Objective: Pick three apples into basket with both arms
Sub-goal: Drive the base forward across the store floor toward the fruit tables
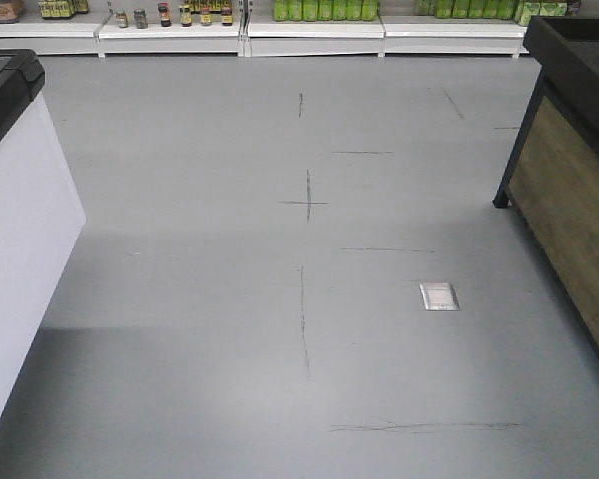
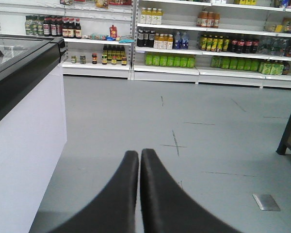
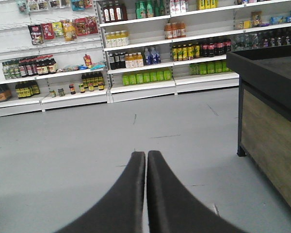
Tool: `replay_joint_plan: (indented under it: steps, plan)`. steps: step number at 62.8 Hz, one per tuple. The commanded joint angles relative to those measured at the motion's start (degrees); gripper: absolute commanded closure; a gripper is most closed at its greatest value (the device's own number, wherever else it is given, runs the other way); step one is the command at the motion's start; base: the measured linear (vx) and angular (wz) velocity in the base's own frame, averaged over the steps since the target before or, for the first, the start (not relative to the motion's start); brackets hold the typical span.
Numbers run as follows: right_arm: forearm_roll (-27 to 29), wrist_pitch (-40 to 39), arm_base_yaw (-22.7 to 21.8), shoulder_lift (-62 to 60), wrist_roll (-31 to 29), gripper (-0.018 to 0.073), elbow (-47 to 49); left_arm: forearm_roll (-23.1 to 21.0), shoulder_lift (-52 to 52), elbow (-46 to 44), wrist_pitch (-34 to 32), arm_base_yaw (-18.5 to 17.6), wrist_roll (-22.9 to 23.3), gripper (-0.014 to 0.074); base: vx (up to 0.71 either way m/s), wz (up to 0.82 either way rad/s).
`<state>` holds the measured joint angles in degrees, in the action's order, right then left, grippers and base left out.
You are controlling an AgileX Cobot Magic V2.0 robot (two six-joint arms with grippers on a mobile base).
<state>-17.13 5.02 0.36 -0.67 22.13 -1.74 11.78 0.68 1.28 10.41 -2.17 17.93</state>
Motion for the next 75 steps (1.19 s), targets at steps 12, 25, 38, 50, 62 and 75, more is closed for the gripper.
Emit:
replay_joint_plan:
  steps: [12, 25, 38, 50, 62, 75]
  plan:
    - [-0.6, -4.3, -0.3, -0.7, -0.1, 0.0564, -0.7, -0.1, 0.8, 0.5, -3.8, 0.1, -0.1, 0.0603, 0.0, 0.0]
    - [-0.6, -4.3, -0.3, -0.7, -0.1, 0.0564, -0.7, -0.1, 0.8, 0.5, -3.8, 0.1, -0.1, 0.0603, 0.0, 0.0]
    - [-0.6, -4.3, -0.3, -0.7, -0.1, 0.0564, -0.7, -0.1, 0.8, 0.5, -3.8, 0.1, -0.1, 0.0603, 0.0, 0.0]
    - [-0.6, -4.3, -0.3, -0.7, -0.1, 0.0564, -0.7, -0.1, 0.8, 0.5, -3.8, 0.1, -0.1, 0.0603, 0.0, 0.0]
    - [-0.6, -4.3, -0.3, -0.7, -0.1, 0.0564, -0.7, -0.1, 0.8, 0.5, -3.8, 0.1, -0.1, 0.0603, 0.0, 0.0]
    - [-0.6, -4.3, -0.3, -0.7, -0.1, 0.0564, -0.7, -0.1, 0.8, 0.5, -3.8, 0.1, -0.1, 0.0603, 0.0, 0.0]
